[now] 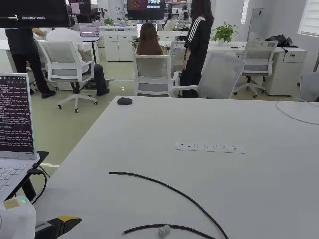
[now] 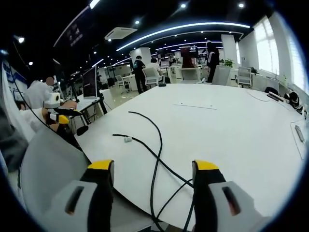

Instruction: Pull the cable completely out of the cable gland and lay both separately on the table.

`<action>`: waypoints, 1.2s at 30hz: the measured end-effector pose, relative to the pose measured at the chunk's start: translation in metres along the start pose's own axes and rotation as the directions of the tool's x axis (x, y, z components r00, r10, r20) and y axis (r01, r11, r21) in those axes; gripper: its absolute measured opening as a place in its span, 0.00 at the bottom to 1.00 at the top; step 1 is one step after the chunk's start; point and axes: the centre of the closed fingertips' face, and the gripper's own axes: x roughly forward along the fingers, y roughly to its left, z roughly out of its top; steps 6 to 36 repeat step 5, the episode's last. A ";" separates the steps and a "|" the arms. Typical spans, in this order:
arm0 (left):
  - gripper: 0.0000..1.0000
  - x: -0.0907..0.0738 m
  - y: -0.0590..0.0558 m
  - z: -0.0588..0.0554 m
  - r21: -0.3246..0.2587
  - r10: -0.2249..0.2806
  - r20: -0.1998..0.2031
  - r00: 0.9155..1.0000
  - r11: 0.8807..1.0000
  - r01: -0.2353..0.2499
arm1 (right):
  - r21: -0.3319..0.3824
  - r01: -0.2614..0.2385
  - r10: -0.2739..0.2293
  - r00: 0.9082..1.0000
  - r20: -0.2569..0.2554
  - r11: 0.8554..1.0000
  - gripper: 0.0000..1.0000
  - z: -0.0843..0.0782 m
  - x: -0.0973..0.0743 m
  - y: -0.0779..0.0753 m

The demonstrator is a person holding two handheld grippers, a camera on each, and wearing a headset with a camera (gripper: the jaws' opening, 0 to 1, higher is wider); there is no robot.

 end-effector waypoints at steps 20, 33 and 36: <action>0.80 -0.002 -0.001 -0.001 -0.010 0.013 0.008 1.000 1.000 -0.013 | -0.009 -0.007 0.007 1.000 0.000 1.000 0.68 0.001 0.001 0.003; 0.80 -0.002 -0.001 -0.001 -0.010 0.013 0.008 1.000 1.000 -0.013 | -0.009 -0.007 0.007 1.000 0.000 1.000 0.68 0.001 0.001 0.003; 0.80 -0.002 -0.001 -0.001 -0.010 0.013 0.008 1.000 1.000 -0.013 | -0.009 -0.007 0.007 1.000 0.000 1.000 0.68 0.001 0.001 0.003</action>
